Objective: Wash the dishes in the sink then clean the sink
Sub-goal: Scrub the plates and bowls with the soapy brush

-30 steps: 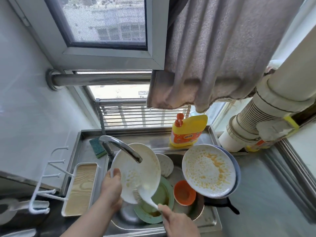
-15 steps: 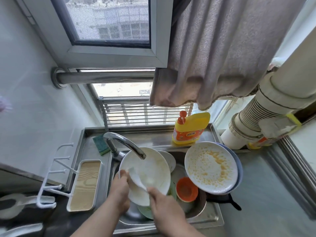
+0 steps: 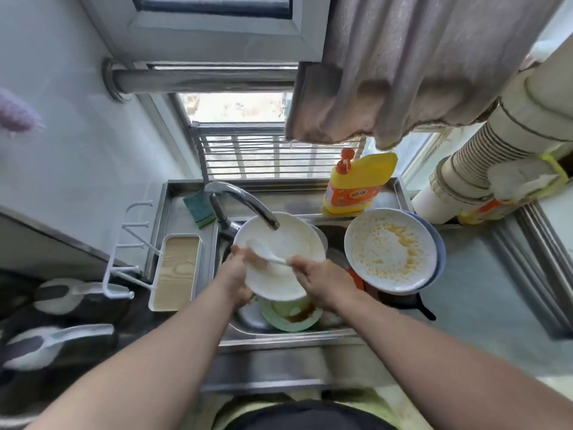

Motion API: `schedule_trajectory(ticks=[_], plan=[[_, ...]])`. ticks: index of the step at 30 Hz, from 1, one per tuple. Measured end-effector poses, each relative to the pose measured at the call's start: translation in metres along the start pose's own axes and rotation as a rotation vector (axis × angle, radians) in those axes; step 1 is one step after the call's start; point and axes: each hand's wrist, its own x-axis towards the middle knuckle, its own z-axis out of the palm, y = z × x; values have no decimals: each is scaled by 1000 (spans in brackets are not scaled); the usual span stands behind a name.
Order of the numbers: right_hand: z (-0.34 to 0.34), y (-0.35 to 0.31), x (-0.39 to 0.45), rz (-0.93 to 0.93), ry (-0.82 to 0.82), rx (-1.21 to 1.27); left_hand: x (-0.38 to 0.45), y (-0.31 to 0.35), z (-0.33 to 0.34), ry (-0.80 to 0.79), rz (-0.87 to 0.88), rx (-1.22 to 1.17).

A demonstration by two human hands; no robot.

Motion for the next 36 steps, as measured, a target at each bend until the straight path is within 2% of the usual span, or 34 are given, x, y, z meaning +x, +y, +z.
schedule_trajectory(ticks=[5,7,10,13,16,20,23,27,30,32,36], plan=[[-36,45,-2,171,18,-182,1,16,-1,37,17,-8],[-26,51,-25,122,-38,-215,24,18,-18,83,11,8],[-2,18,-39,4,-114,-152,54,9,-39,114,9,86],[5,-16,-16,-4,29,-55,3,10,-13,19,13,99],[-14,2,-3,142,131,-100,-18,14,-2,-60,64,99],[-11,43,-57,178,7,-144,-5,25,-15,-38,120,119],[24,13,-77,94,-86,-59,-7,11,-12,-54,154,147],[17,-14,-35,101,89,41,-14,-4,-3,-169,103,134],[-14,21,-25,218,141,-53,-12,3,-7,-140,117,115],[-23,50,-40,224,138,-79,-11,5,-9,-140,118,104],[-23,97,-79,220,232,165,-11,-3,6,-107,123,180]])
